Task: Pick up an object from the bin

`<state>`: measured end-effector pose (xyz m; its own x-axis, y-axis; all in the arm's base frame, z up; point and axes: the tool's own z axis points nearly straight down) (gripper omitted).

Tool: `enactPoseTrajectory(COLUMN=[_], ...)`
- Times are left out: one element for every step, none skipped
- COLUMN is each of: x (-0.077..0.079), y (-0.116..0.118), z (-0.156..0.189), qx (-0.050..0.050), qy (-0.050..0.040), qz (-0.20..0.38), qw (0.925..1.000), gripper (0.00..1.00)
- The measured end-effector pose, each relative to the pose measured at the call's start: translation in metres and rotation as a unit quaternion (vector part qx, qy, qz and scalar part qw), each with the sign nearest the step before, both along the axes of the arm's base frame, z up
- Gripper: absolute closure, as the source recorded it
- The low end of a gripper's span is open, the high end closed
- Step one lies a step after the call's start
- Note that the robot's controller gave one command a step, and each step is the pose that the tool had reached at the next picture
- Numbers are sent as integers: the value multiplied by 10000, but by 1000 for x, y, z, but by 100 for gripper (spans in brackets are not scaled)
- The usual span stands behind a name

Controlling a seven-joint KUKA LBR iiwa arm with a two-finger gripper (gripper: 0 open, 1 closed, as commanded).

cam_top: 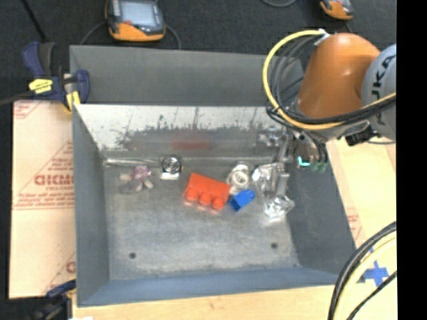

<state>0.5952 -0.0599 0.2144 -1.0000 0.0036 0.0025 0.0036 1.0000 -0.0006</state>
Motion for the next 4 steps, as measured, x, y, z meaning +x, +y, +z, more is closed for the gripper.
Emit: enactPoseTrajectory(x=[2,12,15,12], y=[-12,-5,-4,-4], z=[-134,-142,-136,-141], qx=[-3,-22,-16,-10], qy=[-28,-70,-117,-63], qz=[1249,1349,1350,1358], qw=[9922,9908,9908,9907], gripper=[0,0,100,0])
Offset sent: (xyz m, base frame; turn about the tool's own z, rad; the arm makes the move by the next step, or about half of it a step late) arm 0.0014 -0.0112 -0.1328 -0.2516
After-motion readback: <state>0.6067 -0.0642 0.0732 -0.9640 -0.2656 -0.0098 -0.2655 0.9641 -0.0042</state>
